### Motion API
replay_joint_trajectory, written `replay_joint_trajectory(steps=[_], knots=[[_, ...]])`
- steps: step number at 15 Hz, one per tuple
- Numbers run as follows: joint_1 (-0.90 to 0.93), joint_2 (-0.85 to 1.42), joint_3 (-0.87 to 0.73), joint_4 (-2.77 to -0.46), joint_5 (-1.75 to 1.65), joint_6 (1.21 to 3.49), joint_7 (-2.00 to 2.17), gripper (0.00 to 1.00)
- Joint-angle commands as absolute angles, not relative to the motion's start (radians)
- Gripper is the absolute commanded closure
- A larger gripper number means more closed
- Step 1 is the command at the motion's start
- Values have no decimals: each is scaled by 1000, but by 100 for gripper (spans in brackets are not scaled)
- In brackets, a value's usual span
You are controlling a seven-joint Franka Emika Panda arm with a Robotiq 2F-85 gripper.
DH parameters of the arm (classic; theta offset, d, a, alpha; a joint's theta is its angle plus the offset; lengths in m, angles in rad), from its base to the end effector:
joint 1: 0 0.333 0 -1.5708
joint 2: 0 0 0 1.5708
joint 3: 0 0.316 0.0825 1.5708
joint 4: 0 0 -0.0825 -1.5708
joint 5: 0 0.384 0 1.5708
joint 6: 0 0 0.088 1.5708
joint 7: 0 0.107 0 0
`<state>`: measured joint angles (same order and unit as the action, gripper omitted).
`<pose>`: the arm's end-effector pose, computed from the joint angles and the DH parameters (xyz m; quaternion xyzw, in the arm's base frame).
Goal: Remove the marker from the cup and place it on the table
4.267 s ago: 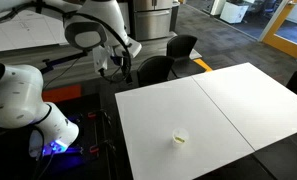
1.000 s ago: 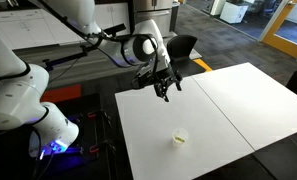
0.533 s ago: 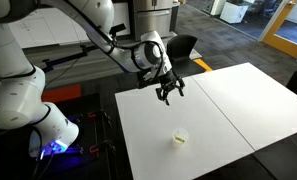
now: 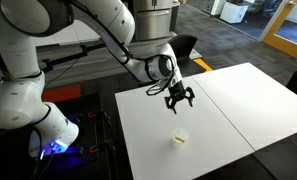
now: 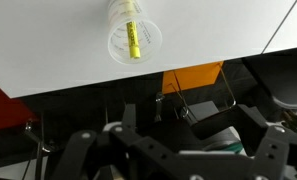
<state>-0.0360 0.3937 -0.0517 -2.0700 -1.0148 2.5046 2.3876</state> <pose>0.5905 -0.0454 0.2406 0.6497 -0.6959 0.2850 0.1113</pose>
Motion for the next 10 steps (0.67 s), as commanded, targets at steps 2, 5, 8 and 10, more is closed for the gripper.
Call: replay_joint_trajectory(steps=[2,5,8,10], knots=[[-19,520,-102,-1956,-996,2564,2444,0],[-11,514,-115,-1977,-984,2575,2401,0],[-10,549,-125,-1954,-981,2603,2399,0],[-9,550,-125,-1950,-981,2603,2399,0]])
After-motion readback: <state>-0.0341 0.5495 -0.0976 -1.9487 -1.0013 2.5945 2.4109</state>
